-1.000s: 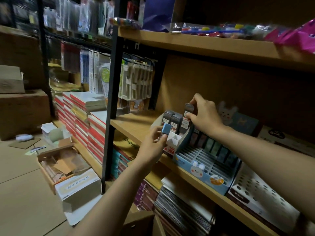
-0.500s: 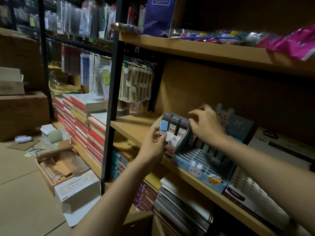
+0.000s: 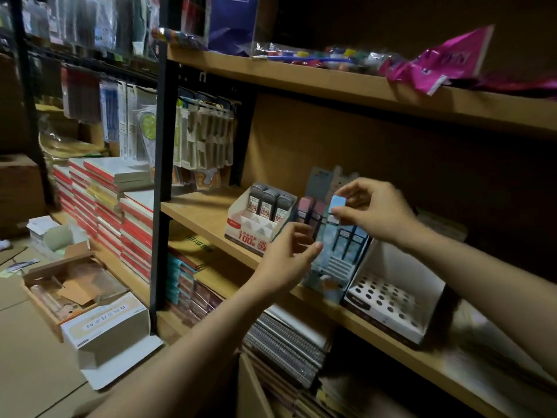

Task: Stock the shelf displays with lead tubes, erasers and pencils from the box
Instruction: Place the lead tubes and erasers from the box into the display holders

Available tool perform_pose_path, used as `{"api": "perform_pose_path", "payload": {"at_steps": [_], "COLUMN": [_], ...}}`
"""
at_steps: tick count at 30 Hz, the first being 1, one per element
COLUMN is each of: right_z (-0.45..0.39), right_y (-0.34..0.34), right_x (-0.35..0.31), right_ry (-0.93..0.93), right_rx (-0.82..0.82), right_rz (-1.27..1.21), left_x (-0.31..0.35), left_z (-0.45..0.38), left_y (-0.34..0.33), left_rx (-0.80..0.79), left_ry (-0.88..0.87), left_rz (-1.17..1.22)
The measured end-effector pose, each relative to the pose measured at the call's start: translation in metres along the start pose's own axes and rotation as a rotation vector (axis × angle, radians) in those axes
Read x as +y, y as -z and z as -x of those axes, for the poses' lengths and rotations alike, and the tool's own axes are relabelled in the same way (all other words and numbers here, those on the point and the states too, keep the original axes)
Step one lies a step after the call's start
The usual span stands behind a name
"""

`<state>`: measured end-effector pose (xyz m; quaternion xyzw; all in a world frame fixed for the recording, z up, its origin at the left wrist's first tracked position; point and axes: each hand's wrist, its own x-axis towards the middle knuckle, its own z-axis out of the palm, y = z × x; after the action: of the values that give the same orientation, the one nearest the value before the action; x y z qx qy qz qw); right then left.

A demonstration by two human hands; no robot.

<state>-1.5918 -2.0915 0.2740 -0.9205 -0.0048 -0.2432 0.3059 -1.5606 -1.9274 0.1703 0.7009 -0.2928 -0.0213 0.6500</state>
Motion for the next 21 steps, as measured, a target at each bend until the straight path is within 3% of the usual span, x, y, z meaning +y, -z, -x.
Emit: {"api": "perform_pose_path", "payload": {"at_steps": [3, 8, 21], "right_z": [0.001, 0.010, 0.004], "right_y": [0.033, 0.025, -0.017], "right_x": [0.014, 0.035, 0.046], "right_ry": [0.014, 0.065, 0.031], "right_rx": [0.152, 0.205, 0.171], "right_rz": [0.175, 0.241, 0.317], "left_x": [-0.016, -0.050, -0.059], "left_z": [0.006, 0.013, 0.018], "left_y": [-0.009, -0.009, -0.007], "left_rx": [-0.050, -0.256, -0.262], "left_ry": [-0.226, -0.249, -0.274], "left_rz": [-0.475, -0.950, -1.024]}}
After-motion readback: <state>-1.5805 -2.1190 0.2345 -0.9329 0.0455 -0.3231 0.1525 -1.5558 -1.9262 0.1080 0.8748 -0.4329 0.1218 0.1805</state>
